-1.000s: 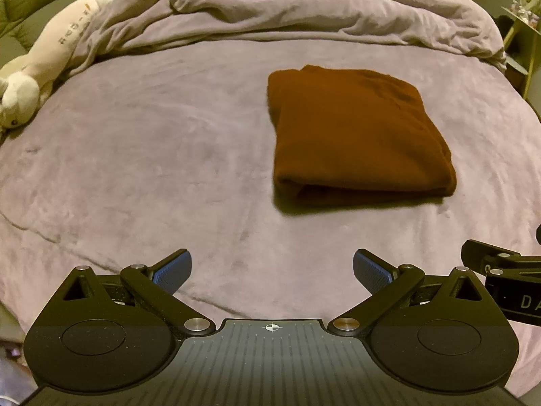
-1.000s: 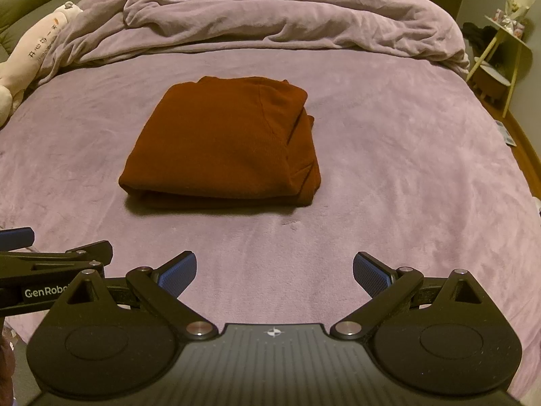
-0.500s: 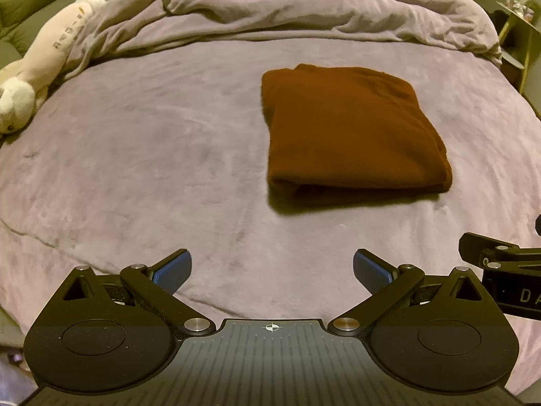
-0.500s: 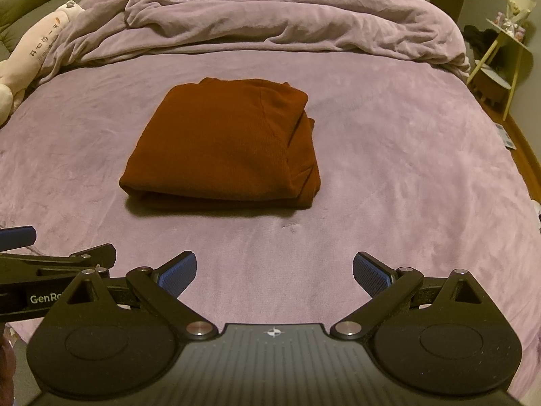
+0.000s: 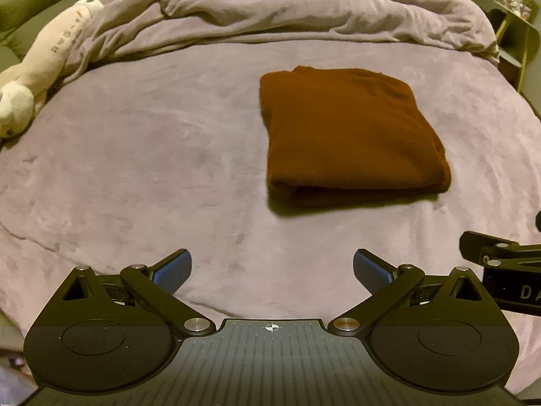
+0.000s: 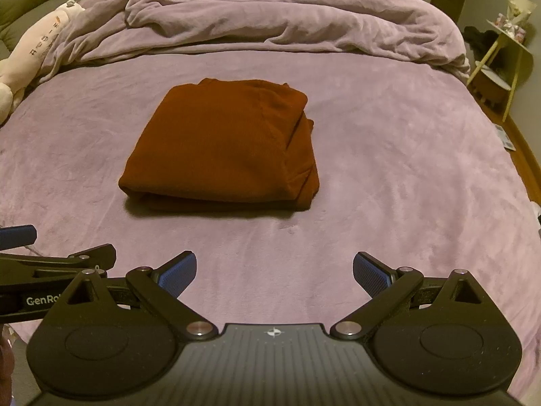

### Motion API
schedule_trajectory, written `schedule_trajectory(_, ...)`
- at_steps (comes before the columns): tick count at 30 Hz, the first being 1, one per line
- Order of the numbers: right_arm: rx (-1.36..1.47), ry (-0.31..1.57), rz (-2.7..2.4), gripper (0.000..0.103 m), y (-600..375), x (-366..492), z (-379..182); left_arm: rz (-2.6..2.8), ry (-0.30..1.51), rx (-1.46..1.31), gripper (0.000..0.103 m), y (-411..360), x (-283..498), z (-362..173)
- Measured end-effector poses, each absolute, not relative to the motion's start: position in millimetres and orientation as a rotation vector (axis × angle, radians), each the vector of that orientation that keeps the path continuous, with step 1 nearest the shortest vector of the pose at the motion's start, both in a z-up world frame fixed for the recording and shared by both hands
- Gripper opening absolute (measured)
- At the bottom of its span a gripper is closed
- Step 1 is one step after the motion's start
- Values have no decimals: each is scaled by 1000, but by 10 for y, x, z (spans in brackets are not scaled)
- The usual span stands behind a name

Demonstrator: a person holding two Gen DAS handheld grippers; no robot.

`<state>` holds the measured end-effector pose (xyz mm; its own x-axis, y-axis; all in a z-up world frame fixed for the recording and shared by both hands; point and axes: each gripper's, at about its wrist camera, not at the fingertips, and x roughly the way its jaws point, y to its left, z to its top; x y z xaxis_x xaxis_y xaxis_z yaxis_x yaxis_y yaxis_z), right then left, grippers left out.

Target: Fold small clothes

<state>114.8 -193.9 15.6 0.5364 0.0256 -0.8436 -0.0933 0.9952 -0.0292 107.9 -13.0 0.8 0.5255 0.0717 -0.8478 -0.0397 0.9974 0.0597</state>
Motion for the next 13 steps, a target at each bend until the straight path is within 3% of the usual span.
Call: schedule_trajectory(13,-74,1005,69,99,-1946,1153,150,60,1028,36,103,-114,1109,0)
